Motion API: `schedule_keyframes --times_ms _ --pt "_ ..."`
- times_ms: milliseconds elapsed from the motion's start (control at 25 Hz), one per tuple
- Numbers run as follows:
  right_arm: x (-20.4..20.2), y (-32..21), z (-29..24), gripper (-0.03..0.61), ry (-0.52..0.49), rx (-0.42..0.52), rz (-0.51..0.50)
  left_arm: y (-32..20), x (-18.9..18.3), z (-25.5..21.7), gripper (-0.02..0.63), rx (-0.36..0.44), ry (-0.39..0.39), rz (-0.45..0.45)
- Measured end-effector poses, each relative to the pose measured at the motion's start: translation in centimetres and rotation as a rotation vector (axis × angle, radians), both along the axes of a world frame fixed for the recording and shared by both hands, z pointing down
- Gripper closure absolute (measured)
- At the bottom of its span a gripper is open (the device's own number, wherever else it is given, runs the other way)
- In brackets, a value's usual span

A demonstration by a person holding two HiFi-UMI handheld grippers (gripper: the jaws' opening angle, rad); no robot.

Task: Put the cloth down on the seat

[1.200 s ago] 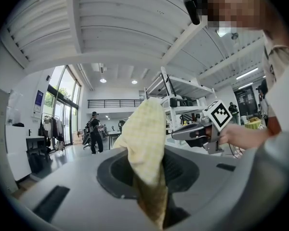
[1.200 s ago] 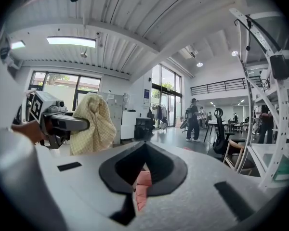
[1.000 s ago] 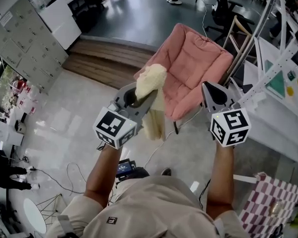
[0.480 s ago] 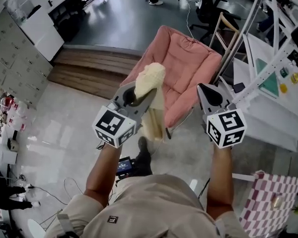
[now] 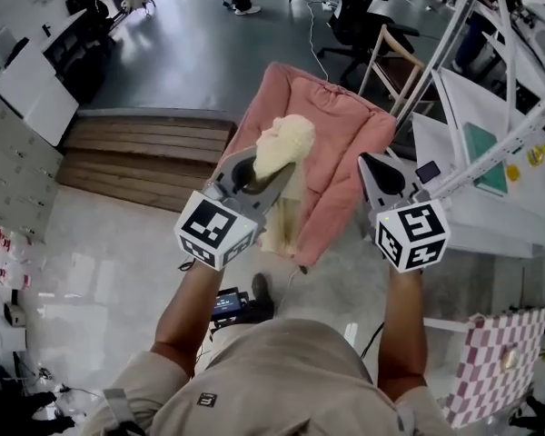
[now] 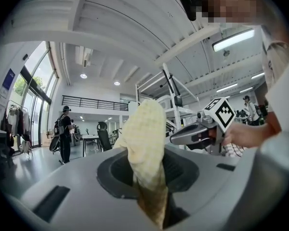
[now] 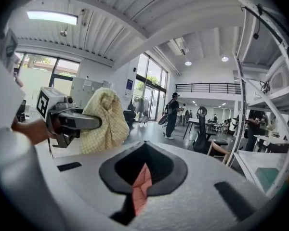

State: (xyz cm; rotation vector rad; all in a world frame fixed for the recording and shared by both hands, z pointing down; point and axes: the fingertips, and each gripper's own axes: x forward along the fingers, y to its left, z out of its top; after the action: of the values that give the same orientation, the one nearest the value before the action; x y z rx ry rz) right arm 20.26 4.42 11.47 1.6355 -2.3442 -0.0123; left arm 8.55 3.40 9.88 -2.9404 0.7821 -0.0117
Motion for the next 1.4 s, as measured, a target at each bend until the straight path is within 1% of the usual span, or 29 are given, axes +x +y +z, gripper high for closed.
schedule_keyframes --times_ms 360,600,840,1080,1240,1400 --pt "-2.0 -9.5 0.1 0.585 0.016 -0.030 0.051 -10.1 -1.1 0.0 0.515 -0.004 -0.010 0.055" --pt "-2.1 -14.3 0.9 0.585 0.005 -0.049 0.096 -15.6 -2.1 1.1 0.515 -0.032 -0.008 0.065" --pt "-2.1 -18.8 1.7 0.584 0.002 -0.073 0.105 -20.7 -2.1 2.1 0.515 -0.060 -0.023 0.062" --pt "0.5 -22.5 4.3 0.584 -0.008 -0.099 0.085 -24.9 0.7 5.1 0.515 -0.090 -0.044 0.029" --pt "1.3 -24.7 6.1 0.584 -0.013 -0.132 0.055 -26.9 1.5 6.6 0.515 -0.104 -0.063 -0.005" --pt "1.6 -27.2 8.4 0.584 -0.013 -0.166 0.017 -29.1 1.9 9.4 0.515 -0.123 -0.100 -0.047"
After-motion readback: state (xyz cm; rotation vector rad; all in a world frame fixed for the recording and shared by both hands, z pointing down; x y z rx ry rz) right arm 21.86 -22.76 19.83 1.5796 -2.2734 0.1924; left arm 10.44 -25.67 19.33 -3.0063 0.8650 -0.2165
